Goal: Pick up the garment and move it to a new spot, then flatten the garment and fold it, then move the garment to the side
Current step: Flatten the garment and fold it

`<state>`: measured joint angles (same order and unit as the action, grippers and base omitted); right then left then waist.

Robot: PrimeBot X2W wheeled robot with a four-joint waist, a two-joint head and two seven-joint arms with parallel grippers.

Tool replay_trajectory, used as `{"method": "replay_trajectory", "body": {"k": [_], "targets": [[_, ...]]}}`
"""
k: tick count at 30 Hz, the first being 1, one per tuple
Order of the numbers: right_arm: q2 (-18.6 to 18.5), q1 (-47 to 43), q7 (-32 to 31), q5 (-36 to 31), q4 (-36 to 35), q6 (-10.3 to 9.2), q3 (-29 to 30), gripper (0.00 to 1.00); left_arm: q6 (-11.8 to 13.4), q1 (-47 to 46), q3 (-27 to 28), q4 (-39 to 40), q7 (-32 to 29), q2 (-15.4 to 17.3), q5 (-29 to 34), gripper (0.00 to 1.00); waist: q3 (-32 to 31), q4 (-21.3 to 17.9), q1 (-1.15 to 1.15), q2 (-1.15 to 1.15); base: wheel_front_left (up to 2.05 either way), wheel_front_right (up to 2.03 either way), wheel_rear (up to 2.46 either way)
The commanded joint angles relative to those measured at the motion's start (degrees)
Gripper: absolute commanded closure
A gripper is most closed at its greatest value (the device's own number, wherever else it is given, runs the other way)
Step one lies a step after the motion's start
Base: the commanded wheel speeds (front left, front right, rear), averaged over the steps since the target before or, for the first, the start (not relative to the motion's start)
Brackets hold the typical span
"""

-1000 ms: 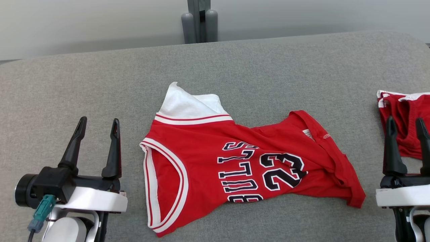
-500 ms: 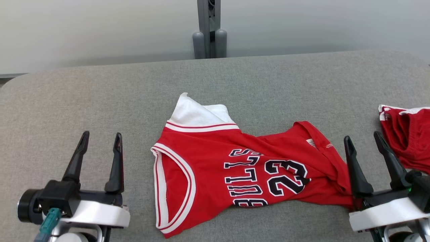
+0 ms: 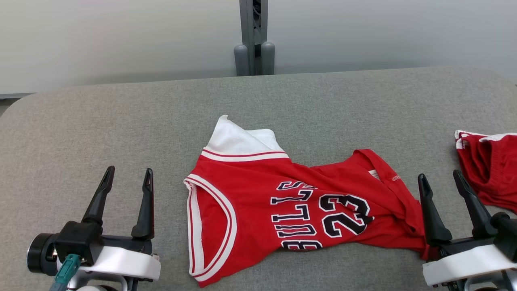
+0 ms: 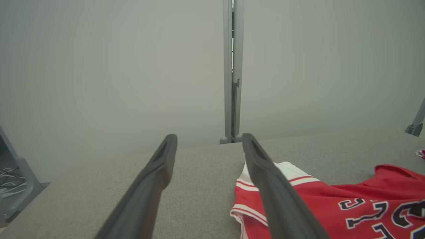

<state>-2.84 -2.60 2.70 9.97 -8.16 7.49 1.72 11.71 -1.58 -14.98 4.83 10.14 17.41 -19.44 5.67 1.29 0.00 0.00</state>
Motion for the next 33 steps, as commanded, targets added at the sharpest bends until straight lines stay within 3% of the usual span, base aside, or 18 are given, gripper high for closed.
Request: {"method": "replay_trajectory", "body": {"k": [1,8,11,24,33], "targets": [[-0.14,0.13,-0.25,0.18,-0.06,0.02,0.29,0.00,0.43,-0.28,-0.03,0.23,0.02,0.38,0.21,0.00,0.08,0.02,0.00,0.00,0.00,0.00,0.00],[-0.15,0.90,-0.25,-0.05,0.00,0.01,0.32,0.00,0.63,-0.58,-0.25,0.65,0.01,0.25,-0.01,0.00,0.59,0.18,0.00,0.00,0.00,0.00,0.00],[-0.17,1.28,-0.76,-0.38,1.40,0.01,0.85,1.00,0.64,-0.95,-0.46,0.79,0.06,0.18,-0.03,0.00,1.05,0.38,0.00,0.00,0.00,0.00,0.00],[-3.98,9.04,-2.74,-0.56,13.20,0.01,-0.76,1.00,-0.51,-4.03,-1.45,0.30,1.17,-0.70,-0.41,0.00,6.60,2.22,0.00,0.00,0.00,0.00,0.00],[-8.34,16.42,-3.75,0.63,24.22,0.01,-8.73,1.00,-2.02,-7.45,-2.01,-2.27,2.90,-1.39,-0.71,0.00,11.43,3.55,0.00,0.00,0.00,0.00,0.00]]}}
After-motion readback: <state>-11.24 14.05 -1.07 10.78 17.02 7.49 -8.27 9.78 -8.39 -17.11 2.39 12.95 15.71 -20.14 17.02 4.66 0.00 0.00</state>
